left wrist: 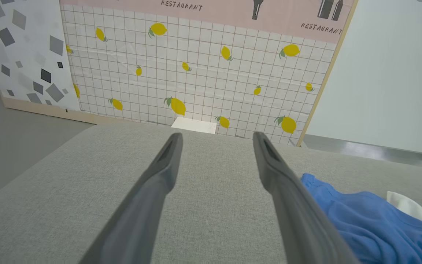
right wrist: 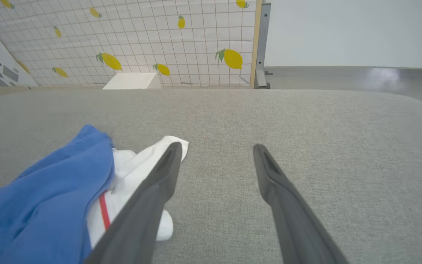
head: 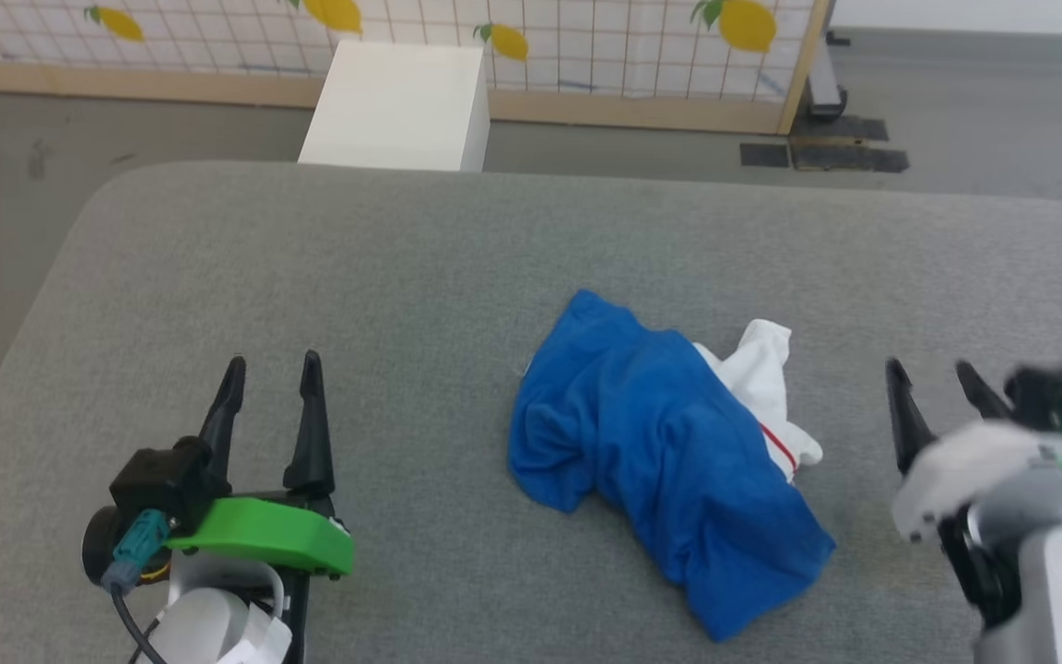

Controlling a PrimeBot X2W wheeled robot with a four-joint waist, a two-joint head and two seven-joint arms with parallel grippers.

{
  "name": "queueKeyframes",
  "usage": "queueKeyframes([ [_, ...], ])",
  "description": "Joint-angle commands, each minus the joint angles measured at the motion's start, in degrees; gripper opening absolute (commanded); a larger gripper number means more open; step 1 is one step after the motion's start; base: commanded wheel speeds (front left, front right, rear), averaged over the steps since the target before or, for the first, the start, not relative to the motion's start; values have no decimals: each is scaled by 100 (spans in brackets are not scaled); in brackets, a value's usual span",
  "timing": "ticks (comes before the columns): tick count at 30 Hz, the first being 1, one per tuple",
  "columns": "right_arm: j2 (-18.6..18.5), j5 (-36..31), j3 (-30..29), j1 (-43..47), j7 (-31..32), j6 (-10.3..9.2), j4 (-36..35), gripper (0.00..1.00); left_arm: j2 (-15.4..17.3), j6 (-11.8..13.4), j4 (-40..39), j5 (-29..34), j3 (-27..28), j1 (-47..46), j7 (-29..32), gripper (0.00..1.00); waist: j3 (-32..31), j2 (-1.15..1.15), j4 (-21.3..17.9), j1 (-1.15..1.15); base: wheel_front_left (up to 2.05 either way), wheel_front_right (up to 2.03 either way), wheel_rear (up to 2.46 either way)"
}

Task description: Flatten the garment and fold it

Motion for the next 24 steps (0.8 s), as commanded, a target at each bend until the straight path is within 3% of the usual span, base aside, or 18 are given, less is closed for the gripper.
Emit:
queueKeyframes([
  [1, -4, -136, 52, -290, 280, -9, 55, 100, -75, -34, -70, 57, 68, 87, -26, 100, 204, 0, 171, 0, 0, 0, 0],
  [6, -214, -370, 350, -1276, 1721, -9, 496, 100, -306, -179, -234, 232, 215, 126, -26, 100, 589, 0, 422, 0, 0, 0, 0],
  [11, -695, -468, 778, -2015, 2821, -9, 967, 100, -549, -355, -280, 411, 284, 7, -27, 100, 963, 0, 753, 0, 0, 0, 0],
  [24, -1228, -92, 1782, -2230, 3630, -9, 1559, 100, -1039, -778, -72, 693, 499, -152, -27, 100, 1381, 0, 1152, 0, 0, 0, 0],
])
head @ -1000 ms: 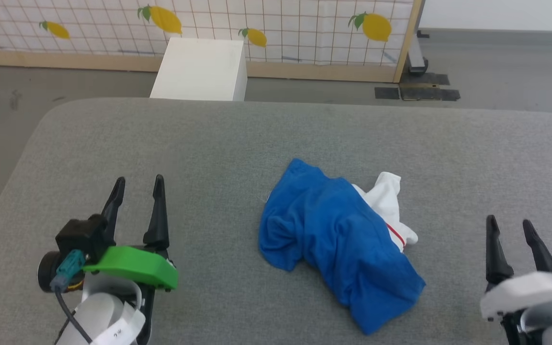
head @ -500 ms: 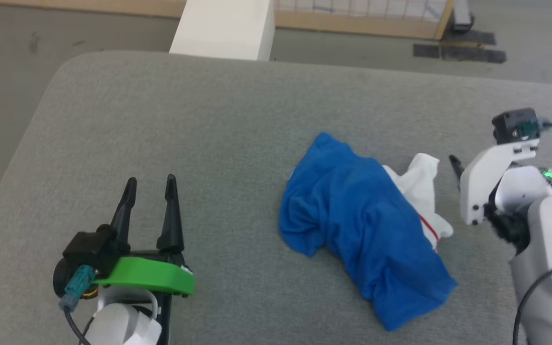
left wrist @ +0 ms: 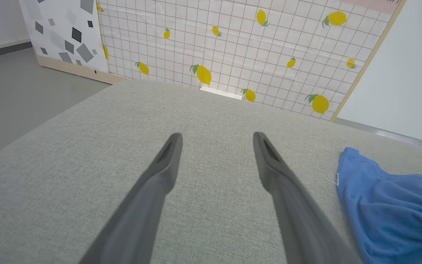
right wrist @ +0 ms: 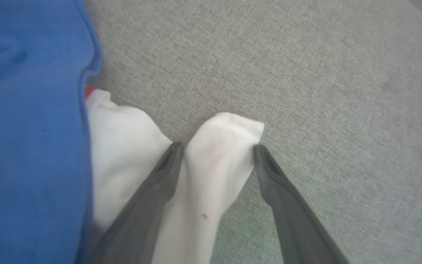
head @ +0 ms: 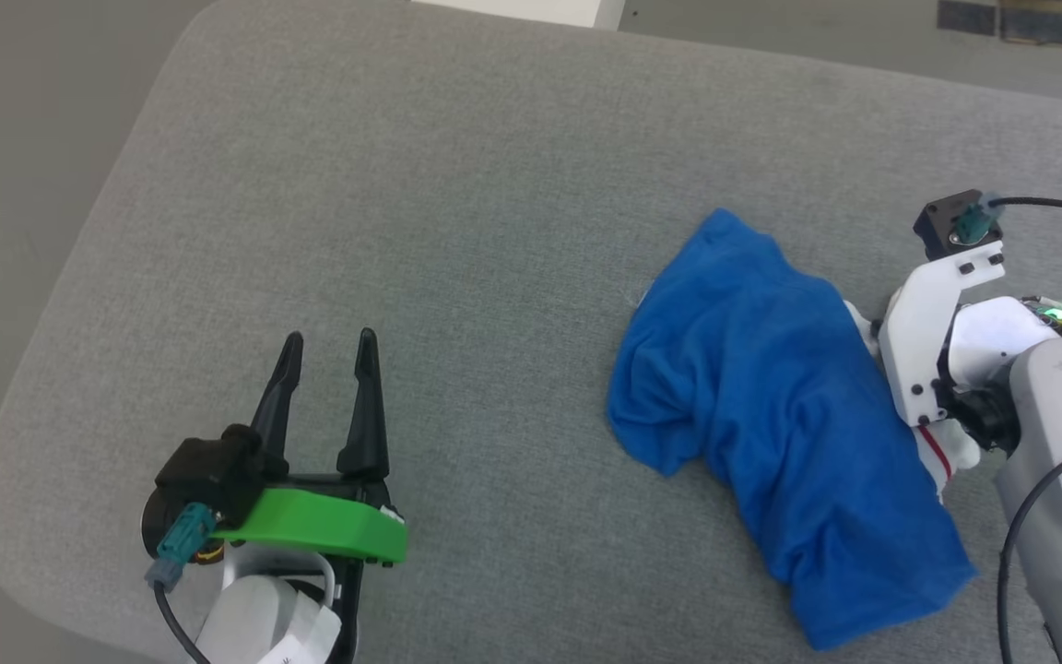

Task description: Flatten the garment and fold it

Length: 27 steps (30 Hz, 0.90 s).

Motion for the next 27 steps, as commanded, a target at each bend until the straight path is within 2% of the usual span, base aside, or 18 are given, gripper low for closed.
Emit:
queueKeyframes([
  [1, -18, 60, 27, 78, 132, -8, 124, 90, -45, -54, 43, 40, 28, -109, -27, 100, 88, 0, 88, 0, 0, 0, 0],
  [2, -17, 73, 44, 78, 140, -8, 115, 37, -60, -74, 65, 50, 49, -110, -27, 100, 70, 0, 72, 0, 0, 0, 0],
  [3, -26, 96, 85, 77, 153, -8, 96, 0, -76, -103, 102, 54, 70, -107, -27, 100, 40, 0, 47, 0, 0, 0, 0],
  [10, -79, 373, -32, -233, -256, -8, -238, 0, -112, -244, 260, 149, 195, -69, -27, 100, -382, 0, -260, 0, 0, 0, 0],
  [18, -119, 530, -872, -347, -805, -8, -1259, 0, -123, -364, 396, 177, 219, -3, -27, 100, -899, 0, -686, 0, 0, 0, 0],
  [23, -111, 476, -1939, 570, -773, -8, -2195, 0, -139, -381, 442, 141, 228, 71, -27, 100, -1122, 0, -908, 0, 0, 0, 0],
  [27, 250, 416, -2888, 1897, -520, -8, -2692, 0, -136, -390, 470, 121, 225, 129, -27, 100, -1179, 0, -1024, 0, 0, 0, 0],
])
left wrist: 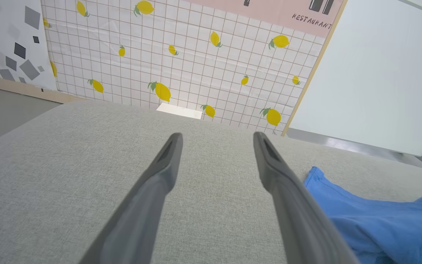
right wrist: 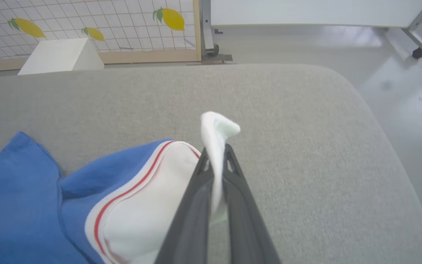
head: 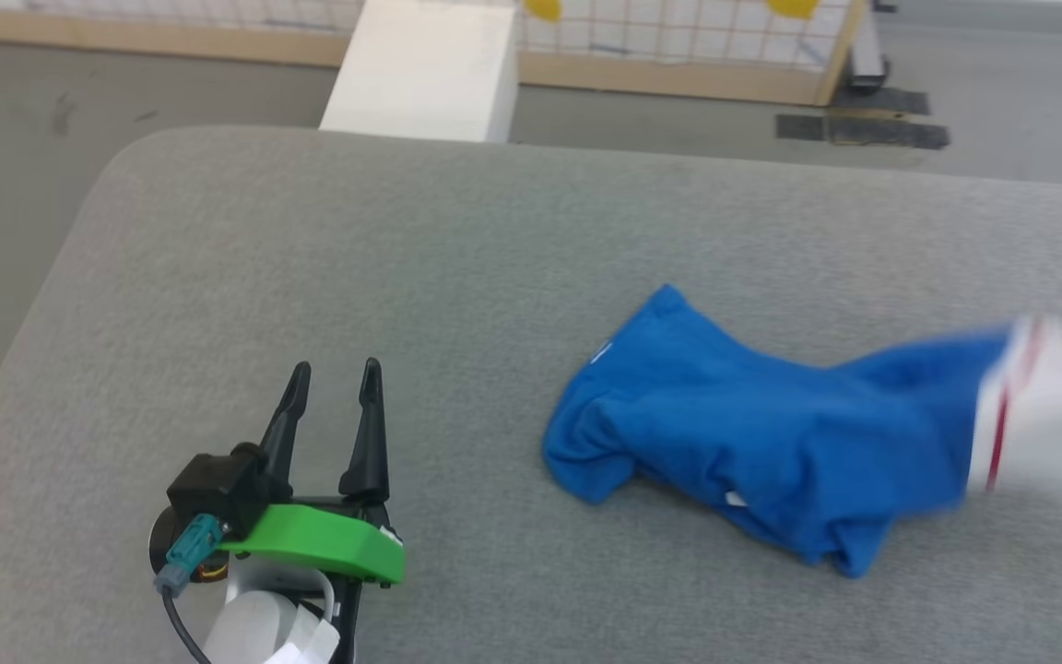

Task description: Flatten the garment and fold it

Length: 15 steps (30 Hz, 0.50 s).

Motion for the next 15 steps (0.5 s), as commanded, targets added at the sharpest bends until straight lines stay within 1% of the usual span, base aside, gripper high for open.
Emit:
queueKeyframes([
  [1, 197, -57, -215, 487, 97, -9, -75, 0, -3, -44, 17, -3, 3, 57, -27, 100, -158, 0, -182, 0, 0, 0, 0],
  [3, 498, -60, -493, 1093, 150, -9, -97, 0, 0, -47, 29, -13, 1, 48, -27, 100, -161, 0, -215, 0, 0, 0, 0],
  [5, 723, 3, -621, 1532, 144, -9, 13, 0, 6, -53, 46, -31, 0, 41, -27, 100, -158, 0, -240, 0, 0, 0, 0],
  [8, 904, 114, -667, 1839, 18, -9, 272, 0, 16, -57, 84, -56, -4, 35, -23, 100, -169, 0, -277, 0, 0, 0, 0],
  [9, 939, 166, -655, 1885, -55, -9, 369, 36, 20, -56, 99, -65, -6, 37, -20, 100, -177, 0, -287, 0, 0, 0, 0],
  [10, 958, 191, -642, 1894, -141, -9, 421, 79, 24, -54, 110, -74, -5, 42, -16, 100, -183, 0, -301, 0, 0, 0, 0],
  [11, 975, 239, -612, 1877, -269, -9, 449, 100, 29, -52, 125, -89, -2, 53, -5, 100, -199, 0, -322, 0, 0, 0, 0],
  [15, 1009, 643, -633, 1637, -921, -9, 279, 100, 53, -44, 152, -127, -9, 107, 41, 100, -274, 0, -394, 0, 0, 0, 0],
])
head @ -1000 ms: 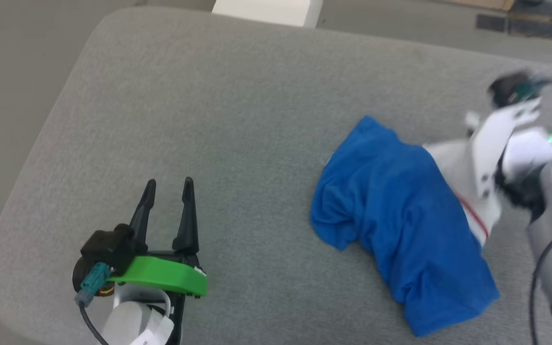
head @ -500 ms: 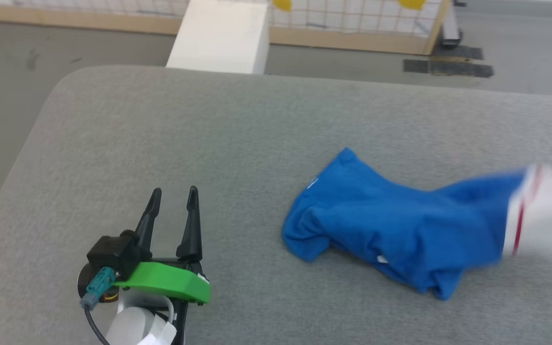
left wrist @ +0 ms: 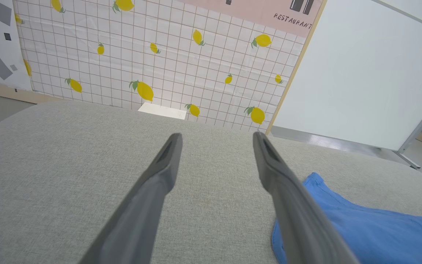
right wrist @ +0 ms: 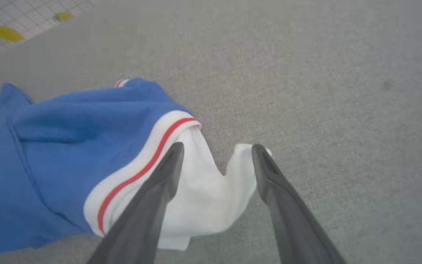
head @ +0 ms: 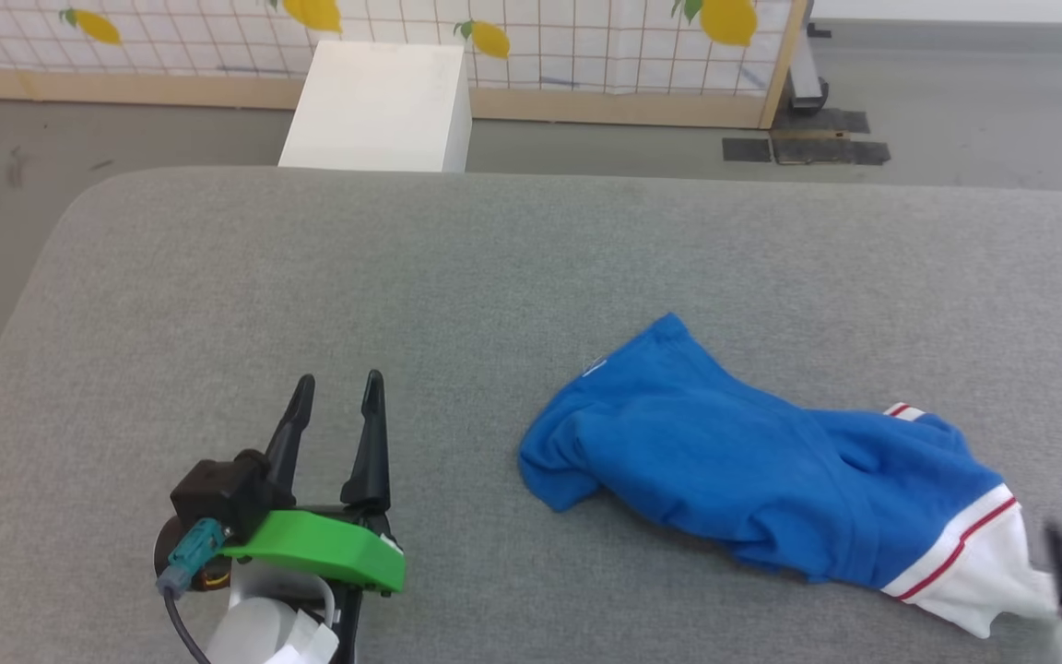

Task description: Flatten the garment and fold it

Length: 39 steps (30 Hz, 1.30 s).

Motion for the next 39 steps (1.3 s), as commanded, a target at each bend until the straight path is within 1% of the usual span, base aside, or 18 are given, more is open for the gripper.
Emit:
queueKeyframes([
  [1, -4, 163, -41, -191, -267, -9, -141, 100, 38, -4, 15, -57, -4, 78, 32, 100, -49, 0, -41, 0, 0, 0, 0],
  [4, 3, 425, -129, -323, -787, -9, -399, 100, 5, -8, 35, -193, -61, 41, 204, 100, -98, 0, -89, 0, 0, 0, 0],
  [5, 3, 459, -130, -337, -871, -9, -448, 100, -5, -6, 51, -233, -85, 16, 283, 100, -102, 0, -101, 0, 0, 0, 0],
  [7, 5, 498, -101, -345, -1046, -9, -567, 100, -36, -10, 94, -333, -203, -144, 557, 100, -107, 0, -131, 0, 0, 0, 0],
  [8, 5, 508, -52, -344, -1095, -9, -628, 100, -60, 6, 180, -439, -311, -303, 878, 100, -96, 0, -159, 0, 0, 0, 0],
  [9, 5, 509, -25, -344, -1104, -9, -653, 100, -67, 9, 228, -445, -392, -412, 1060, 100, -88, 0, -175, 0, 0, 0, 0],
  [13, 6, 499, 149, -389, -1073, -9, -792, 100, -115, 133, 678, -754, -866, -1251, 2554, 100, 14, 0, -322, 0, 0, 0, 0],
  [14, 6, 498, 206, -403, -1059, -9, -809, 100, -122, 194, 836, -820, -1015, -1492, 3048, 100, 58, 0, -380, 0, 0, 0, 0],
  [17, 6, 515, 316, -422, -1047, -9, -818, 100, -128, 375, 1264, -700, -1408, -2132, 4170, 100, 196, 0, -514, 0, 0, 0, 0],
  [18, 6, 531, 368, -423, -1043, -9, -814, 100, -117, 461, 1479, -567, -1563, -2370, 4584, 100, 258, 0, -578, 0, 0, 0, 0],
  [20, 6, 580, 437, -436, -1056, -9, -806, 100, -106, 540, 1756, -420, -1704, -2738, 4984, 100, 378, 0, -702, 0, 0, 0, 0],
  [23, 7, 585, 477, -457, -1090, -9, -755, 100, -97, 572, 2141, -224, -1893, -3144, 5272, 100, 577, 0, -888, 0, 0, 0, 0],
  [28, 7, 604, 525, -500, -1184, -9, -672, 100, -43, 546, 2731, 63, -2173, -3465, 5373, 100, 852, 0, -1113, 0, 0, 0, 0],
  [33, 7, 623, 567, -596, -1271, -9, -596, 100, 31, 568, 3310, 260, -2374, -3599, 5488, 100, 1048, 0, -1217, 0, 0, 0, 0],
  [36, 7, 625, 601, -630, -1290, -9, -575, 100, 27, 536, 3541, 194, -2380, -3591, 5584, 100, 1088, 0, -1220, 0, 0, 0, 0],
  [37, 7, 616, 614, -641, -1291, -9, -563, 100, 15, 498, 3591, 134, -2369, -3584, 5605, 74, 1096, 0, -1202, 0, 0, 0, 0],
  [38, 7, 609, 620, -651, -1294, -9, -542, 100, 1, 455, 3596, 73, -2351, -3582, 5572, 29, 1097, 0, -1182, 0, 0, 0, 0],
  [39, 7, 600, 620, -658, -1302, -9, -516, 100, -20, 414, 3601, -13, -2321, -3575, 5524, 0, 1084, 0, -1142, 0, 0, 0, 0],
])
